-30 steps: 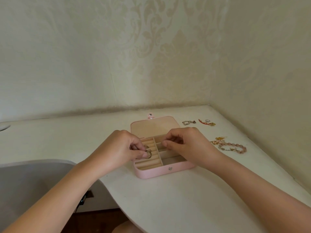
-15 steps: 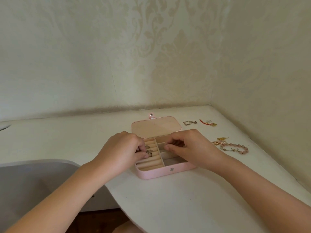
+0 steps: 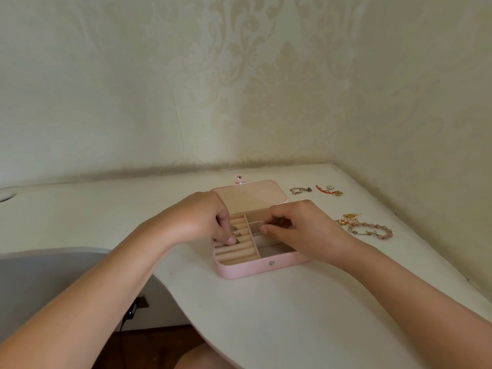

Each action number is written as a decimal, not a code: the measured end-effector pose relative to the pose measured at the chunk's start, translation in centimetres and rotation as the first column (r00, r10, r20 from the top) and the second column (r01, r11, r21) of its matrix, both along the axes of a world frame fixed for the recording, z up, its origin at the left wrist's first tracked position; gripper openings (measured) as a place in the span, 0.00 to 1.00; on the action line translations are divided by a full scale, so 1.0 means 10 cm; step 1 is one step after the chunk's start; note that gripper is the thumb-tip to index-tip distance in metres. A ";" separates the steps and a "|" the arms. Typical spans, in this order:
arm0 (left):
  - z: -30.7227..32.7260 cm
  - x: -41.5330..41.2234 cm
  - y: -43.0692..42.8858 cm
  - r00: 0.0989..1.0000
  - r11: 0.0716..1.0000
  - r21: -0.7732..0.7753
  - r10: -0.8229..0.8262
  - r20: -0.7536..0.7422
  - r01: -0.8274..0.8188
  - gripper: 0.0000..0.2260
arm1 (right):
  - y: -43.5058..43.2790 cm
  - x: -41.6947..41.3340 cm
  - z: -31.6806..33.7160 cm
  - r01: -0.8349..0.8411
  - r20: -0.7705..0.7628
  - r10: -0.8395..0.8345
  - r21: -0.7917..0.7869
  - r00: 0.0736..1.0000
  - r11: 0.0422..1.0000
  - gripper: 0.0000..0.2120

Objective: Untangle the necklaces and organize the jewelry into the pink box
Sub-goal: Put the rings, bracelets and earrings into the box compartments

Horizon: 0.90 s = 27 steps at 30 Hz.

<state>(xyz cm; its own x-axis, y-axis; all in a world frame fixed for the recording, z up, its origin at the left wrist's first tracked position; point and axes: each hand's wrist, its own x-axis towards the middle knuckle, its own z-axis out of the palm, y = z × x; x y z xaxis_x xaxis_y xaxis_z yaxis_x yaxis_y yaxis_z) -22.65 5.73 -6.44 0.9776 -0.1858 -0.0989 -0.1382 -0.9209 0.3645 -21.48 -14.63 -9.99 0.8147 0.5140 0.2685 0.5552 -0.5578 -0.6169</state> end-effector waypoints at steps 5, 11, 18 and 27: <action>-0.05 0.04 0.01 1.000 1.000 -0.029 0.001 -0.019 -0.002 0.06 | 0.00 0.02 -0.01 -0.003 0.009 0.003 0.000 1.000 1.000 0.04; -0.09 0.04 0.06 0.998 0.988 -0.142 0.047 -0.037 -0.052 0.06 | 0.00 0.03 -0.02 -0.009 0.021 0.009 0.001 1.000 1.000 0.04; -0.45 0.14 -0.07 0.941 0.884 -0.348 0.339 0.015 -0.313 0.34 | 0.00 0.04 -0.02 -0.012 0.043 0.013 -0.015 0.999 1.000 0.04; -0.50 0.14 -0.07 0.965 0.779 -0.570 0.212 -0.155 -0.262 0.43 | -0.09 0.15 -0.01 0.061 0.068 -0.060 -0.013 0.996 0.998 0.04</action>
